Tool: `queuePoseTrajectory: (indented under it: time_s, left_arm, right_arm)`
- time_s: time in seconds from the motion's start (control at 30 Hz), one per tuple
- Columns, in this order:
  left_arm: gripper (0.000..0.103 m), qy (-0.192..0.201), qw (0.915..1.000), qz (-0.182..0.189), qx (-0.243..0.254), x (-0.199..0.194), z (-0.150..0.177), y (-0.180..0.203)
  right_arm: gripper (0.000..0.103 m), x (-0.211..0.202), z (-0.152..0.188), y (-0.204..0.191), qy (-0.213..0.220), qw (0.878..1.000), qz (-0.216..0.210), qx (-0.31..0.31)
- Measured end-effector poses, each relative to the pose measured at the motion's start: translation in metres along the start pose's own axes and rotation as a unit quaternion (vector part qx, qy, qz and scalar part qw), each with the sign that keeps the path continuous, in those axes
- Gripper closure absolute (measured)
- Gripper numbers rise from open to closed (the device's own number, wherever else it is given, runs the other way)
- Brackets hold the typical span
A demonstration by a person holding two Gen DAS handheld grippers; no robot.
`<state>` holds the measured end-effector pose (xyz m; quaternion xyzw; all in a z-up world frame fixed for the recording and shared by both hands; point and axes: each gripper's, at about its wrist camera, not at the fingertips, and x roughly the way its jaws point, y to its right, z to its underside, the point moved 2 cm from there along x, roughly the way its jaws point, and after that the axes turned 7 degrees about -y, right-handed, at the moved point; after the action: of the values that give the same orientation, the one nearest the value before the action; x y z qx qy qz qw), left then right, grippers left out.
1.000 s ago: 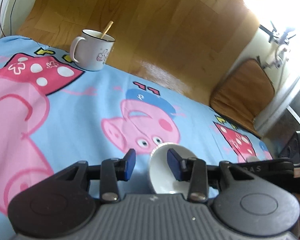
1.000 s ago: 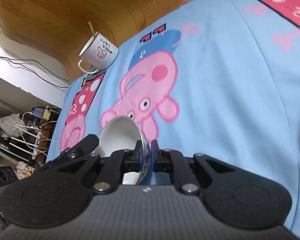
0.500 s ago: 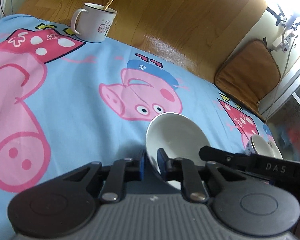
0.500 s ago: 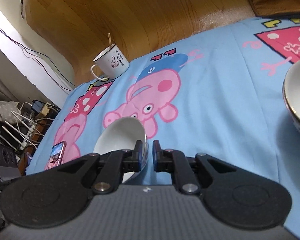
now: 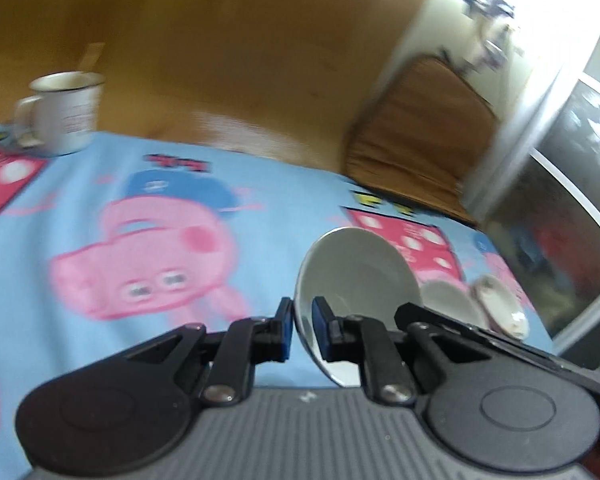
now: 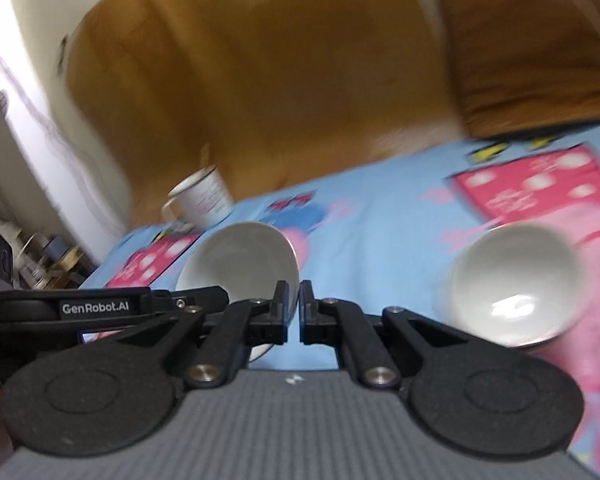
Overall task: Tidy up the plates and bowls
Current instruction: 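Carry the patterned bowl with the right tool and lower it into the white bowl, then open the right tool to release the nested bowl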
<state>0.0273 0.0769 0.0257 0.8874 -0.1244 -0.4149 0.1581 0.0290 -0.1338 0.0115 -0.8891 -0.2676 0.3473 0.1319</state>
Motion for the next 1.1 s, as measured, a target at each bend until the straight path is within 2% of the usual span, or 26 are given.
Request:
queuePoseTrajectory:
  time_s: [0.27,0.5,0.63,0.73,0.87,0.97,1.1]
  left_arm:
    - [0.091,-0.056,0.9955,0.055,0.053,0.065,-0.016,0.07]
    - [0.091,-0.08,0.9931,0.044,0.073,0.092,-0.013,0.093]
    - [0.09,-0.077,0.9935,0.033,0.078,0.093,-0.015,0.095]
    - [0.089,-0.07,0.9934,0.028,0.086,0.089,-0.015,0.098]
    - [0.089,-0.057,0.9938,0.019,0.094,0.081,-0.013,0.1]
    - [0.084,-0.035,0.9947,0.009,0.097,0.069,-0.013,0.098]
    - [0.084,-0.017,0.9961,0.005,0.086,0.052,-0.013,0.091]
  right_arm:
    - [0.095,-0.045,0.002,0.056,0.067,0.993,0.094,0.029]
    - [0.093,-0.046,0.01,0.083,0.066,0.99,0.115,0.055]
    - [0.086,-0.044,0.011,0.086,0.069,0.989,0.116,0.065]
    - [0.076,-0.049,0.012,0.088,0.08,0.988,0.115,0.07]
    - [0.076,-0.057,0.013,0.087,0.095,0.986,0.118,0.072]
    - [0.076,-0.059,0.013,0.088,0.1,0.985,0.118,0.075]
    - [0.076,-0.062,0.015,0.085,0.103,0.985,0.114,0.076]
